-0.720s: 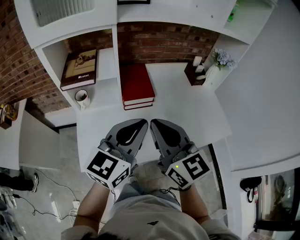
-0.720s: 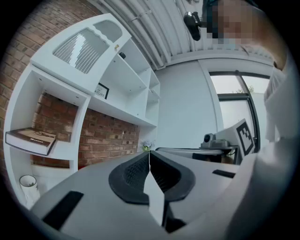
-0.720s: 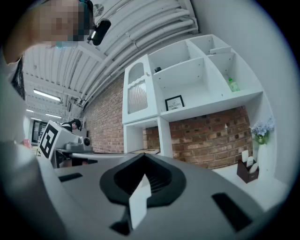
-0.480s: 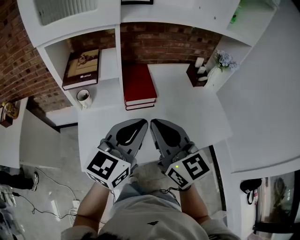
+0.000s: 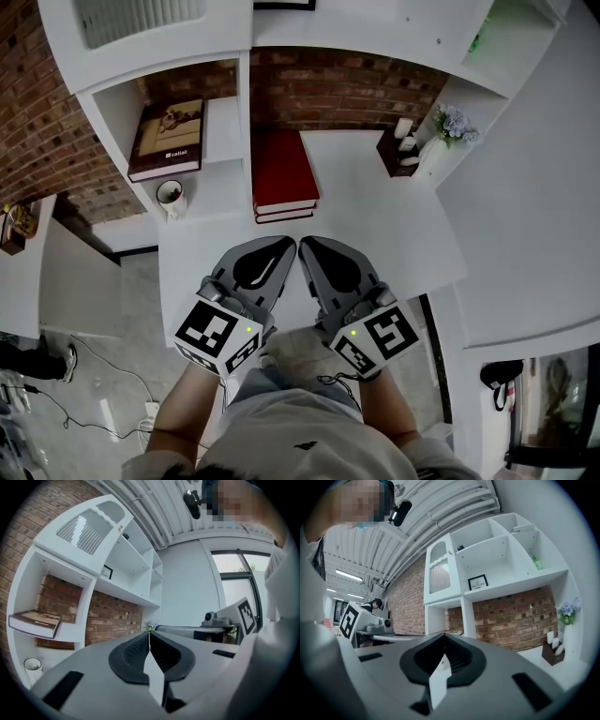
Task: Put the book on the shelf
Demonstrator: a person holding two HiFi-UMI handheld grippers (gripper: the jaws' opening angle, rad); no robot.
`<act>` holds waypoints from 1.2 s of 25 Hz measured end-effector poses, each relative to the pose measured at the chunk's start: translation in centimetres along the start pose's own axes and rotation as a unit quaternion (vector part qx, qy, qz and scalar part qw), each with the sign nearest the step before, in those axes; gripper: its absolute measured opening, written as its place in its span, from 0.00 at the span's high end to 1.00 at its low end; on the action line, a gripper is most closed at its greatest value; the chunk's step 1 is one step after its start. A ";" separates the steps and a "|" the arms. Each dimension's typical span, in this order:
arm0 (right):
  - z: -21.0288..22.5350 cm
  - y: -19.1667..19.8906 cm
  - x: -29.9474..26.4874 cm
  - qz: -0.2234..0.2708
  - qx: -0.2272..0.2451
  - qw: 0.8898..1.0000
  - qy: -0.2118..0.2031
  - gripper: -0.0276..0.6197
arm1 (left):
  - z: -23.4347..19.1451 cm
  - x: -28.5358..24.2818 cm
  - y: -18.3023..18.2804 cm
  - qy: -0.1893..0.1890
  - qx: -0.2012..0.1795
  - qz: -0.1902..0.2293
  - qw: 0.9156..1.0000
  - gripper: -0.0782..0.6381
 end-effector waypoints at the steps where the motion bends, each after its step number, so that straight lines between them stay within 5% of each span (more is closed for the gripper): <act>1: -0.1 0.1 -0.1 -0.001 0.000 1.000 0.001 0.94 | -0.2 0.1 0.1 0.000 0.000 0.000 1.000 0.87; 13: 0.6 0.8 -1.3 -0.016 -0.003 1.000 0.014 0.94 | -1.5 -0.3 0.7 0.001 -0.002 -0.002 1.000 0.87; 30: 4.0 2.3 -8.5 -0.040 -0.014 0.998 -0.041 0.94 | -7.8 -2.8 1.6 -0.051 0.013 -0.004 0.999 0.87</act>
Point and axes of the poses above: the fingertips, and each gripper's own axes: x backward along the fingers, z to its right, y out of its underside, the point moved 6 cm from there along x, backward along the fingers, and after that the axes turned 11 degrees about y, right-handed, at the moved point
